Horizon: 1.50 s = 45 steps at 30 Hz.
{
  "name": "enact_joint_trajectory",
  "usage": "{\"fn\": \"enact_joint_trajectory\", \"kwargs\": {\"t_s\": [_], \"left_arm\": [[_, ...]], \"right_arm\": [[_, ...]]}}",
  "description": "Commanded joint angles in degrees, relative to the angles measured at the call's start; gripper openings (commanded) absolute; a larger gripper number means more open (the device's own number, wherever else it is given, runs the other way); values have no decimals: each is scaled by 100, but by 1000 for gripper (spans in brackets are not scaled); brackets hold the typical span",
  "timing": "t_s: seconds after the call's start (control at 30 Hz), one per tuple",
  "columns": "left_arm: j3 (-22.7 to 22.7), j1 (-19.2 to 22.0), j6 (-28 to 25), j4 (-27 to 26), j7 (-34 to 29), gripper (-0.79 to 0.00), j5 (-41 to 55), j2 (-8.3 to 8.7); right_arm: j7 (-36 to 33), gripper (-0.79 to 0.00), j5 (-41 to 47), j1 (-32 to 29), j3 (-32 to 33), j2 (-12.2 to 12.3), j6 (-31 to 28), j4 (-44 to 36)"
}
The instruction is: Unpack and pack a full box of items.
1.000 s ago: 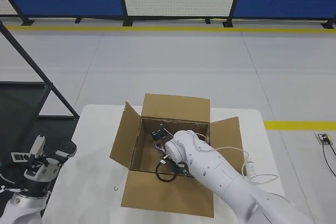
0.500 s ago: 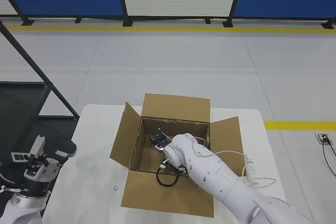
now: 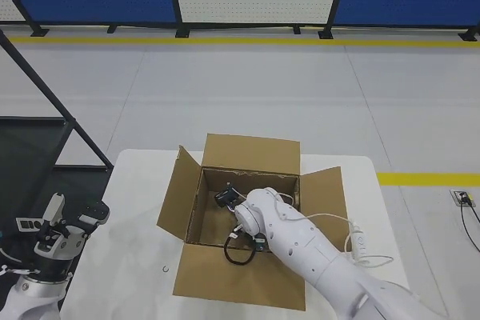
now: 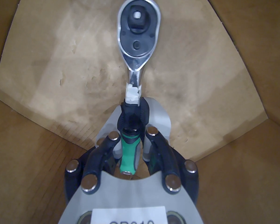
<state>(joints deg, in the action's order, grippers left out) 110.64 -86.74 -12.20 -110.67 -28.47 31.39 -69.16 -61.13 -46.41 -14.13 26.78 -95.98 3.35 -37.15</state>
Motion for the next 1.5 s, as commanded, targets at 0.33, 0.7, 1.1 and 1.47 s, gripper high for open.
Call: {"fn": "enact_joint_trajectory", "kwargs": {"t_s": [0.33, 0.7, 1.1, 1.47], "left_arm": [[0, 0, 0, 0, 0, 0, 0, 0], [0, 0, 0, 0, 0, 0, 0, 0], [0, 0, 0, 0, 0, 0, 0, 0], [0, 0, 0, 0, 0, 0, 0, 0]], "right_arm": [[148, -785, 60, -58, 507, 184, -421, -94], [237, -785, -891, -1559, 1867, 1174, -686, -2953], [1426, -785, -2045, -4364, 3674, 1874, -917, -6787], [2247, -785, -1909, -4756, 3930, 1893, -733, -6956]]}}
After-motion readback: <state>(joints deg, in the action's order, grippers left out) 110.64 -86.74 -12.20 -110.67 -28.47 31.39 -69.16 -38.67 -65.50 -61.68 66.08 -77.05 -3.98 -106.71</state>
